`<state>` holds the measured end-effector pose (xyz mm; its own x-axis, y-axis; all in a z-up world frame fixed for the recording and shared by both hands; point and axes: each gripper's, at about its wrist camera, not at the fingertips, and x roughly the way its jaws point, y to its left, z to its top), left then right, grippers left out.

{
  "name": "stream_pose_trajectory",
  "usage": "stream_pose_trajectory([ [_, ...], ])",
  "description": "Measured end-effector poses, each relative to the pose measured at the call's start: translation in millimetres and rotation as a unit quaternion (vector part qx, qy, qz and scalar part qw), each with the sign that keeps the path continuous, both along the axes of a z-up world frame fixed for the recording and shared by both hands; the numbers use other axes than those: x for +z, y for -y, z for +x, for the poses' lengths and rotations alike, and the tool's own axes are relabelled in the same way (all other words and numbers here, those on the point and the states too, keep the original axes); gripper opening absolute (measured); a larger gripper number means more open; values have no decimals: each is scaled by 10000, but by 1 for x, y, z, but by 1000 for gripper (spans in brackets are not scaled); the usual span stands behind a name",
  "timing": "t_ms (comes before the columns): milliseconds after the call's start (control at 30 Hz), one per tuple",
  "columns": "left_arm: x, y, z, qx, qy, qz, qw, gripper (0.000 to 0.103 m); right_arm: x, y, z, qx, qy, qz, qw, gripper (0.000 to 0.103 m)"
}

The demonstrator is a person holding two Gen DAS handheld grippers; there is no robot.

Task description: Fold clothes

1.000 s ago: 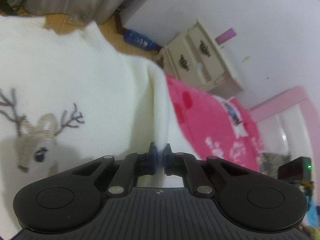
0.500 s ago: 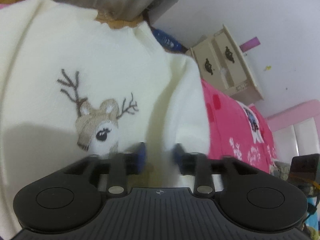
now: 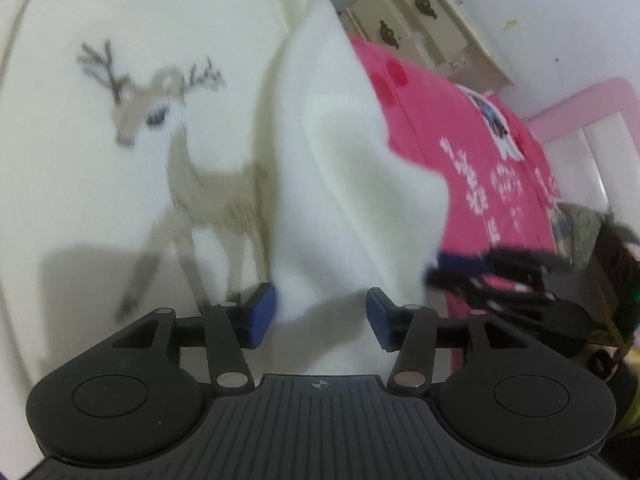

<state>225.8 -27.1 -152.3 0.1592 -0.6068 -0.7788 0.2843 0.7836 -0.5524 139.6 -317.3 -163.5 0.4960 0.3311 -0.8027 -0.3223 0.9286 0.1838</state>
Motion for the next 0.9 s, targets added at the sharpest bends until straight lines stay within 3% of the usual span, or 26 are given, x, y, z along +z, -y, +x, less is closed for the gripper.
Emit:
stream_pose_trajectory([
  [67, -4, 2, -11, 12, 95, 86, 9999, 51, -3, -10, 2, 90, 242, -321, 9992, 13],
  [133, -5, 1, -19, -1, 220, 120, 9997, 51, -2, -1, -1, -185, 465, -223, 9985, 9],
  [200, -6, -3, -23, -44, 186, 103, 9998, 51, -9, 22, -6, -760, 398, 126, 9962, 9],
  [267, -5, -7, -25, -59, 97, 96, 9999, 51, -22, 48, -6, -1449, 159, 494, 9881, 0],
  [300, -5, -9, -25, -69, 55, 107, 9999, 51, -25, 58, -6, -1712, 132, 523, 9838, 0],
  [367, -2, -11, -28, -88, -19, 142, 9999, 51, -21, 78, -10, -1992, 194, 868, 9759, 0],
  [467, -3, -9, -32, -132, -44, 208, 9997, 51, -7, 81, -14, -1622, 415, 961, 9812, 6],
  [600, -4, -3, -42, -134, -60, 340, 9993, 52, -13, 66, -8, -1225, 272, 750, 9893, 11],
  [700, 0, 1, -56, -438, -167, 469, 9978, 57, -10, 68, -15, -1265, 92, 1074, 9861, 16],
  [900, -1, 4, -85, -919, -353, 744, 9924, 58, -6, 65, -34, -644, -1088, 1972, 9722, 37],
])
